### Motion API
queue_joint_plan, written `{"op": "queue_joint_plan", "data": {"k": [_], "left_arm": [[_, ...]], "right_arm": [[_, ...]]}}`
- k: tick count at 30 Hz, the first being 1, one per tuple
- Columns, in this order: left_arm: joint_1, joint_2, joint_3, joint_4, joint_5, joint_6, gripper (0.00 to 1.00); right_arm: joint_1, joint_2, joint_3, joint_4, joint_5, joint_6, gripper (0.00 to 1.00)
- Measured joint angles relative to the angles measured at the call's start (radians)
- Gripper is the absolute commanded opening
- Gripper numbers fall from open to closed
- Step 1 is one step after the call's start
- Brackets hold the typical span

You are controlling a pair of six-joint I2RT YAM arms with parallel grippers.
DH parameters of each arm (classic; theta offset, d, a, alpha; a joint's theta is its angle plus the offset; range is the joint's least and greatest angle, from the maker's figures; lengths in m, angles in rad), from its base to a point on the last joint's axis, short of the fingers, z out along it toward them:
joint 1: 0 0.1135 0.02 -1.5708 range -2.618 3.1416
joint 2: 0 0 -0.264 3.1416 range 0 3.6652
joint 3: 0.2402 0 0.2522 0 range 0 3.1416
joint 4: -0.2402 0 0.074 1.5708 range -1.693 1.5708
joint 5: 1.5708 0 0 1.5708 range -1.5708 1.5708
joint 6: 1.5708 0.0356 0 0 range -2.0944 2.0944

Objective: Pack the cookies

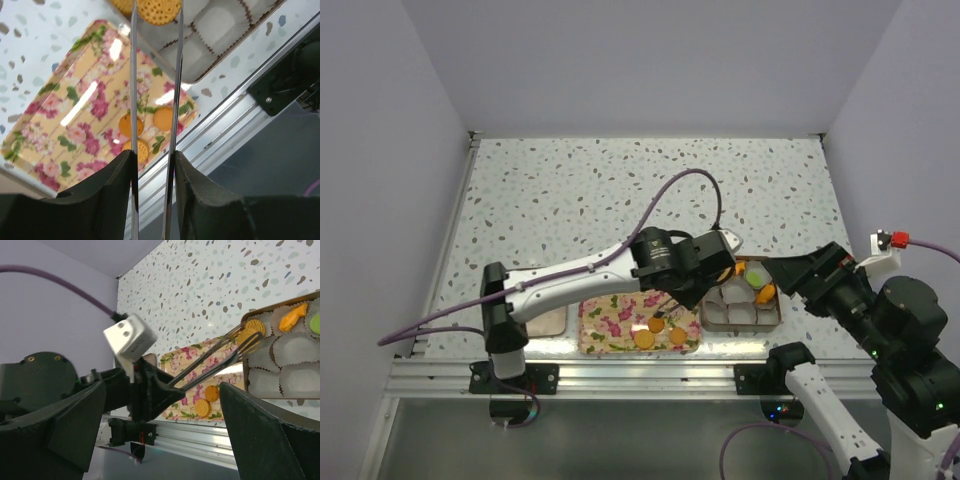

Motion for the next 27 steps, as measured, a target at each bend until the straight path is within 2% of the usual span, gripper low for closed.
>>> {"op": "queue_joint_plan", "data": {"k": [4,8,18,27], "left_arm": [[0.0,0.15,0.122,0.047,0.025,0.044,0.27],[0.0,0.22,0.166,0.058,0.04,0.072,0.27],[0.001,0.26,0.172,0.09,0.067,0.09,0.32],[0.001,0.266,0.172,0.098,0.066,0.092,0.44]], "right_arm": [[0.0,0.014,0.034,-0.009,0.006,-0.019,0.99],[0.0,0.019,0.054,-0.016,0.019,-0.04,0.99],[0.0,0.023,0.057,-0.031,0.031,-0.087,0.99],[0.0,0.027,0.058,-0.036,0.034,-0.106,0.99]]}}
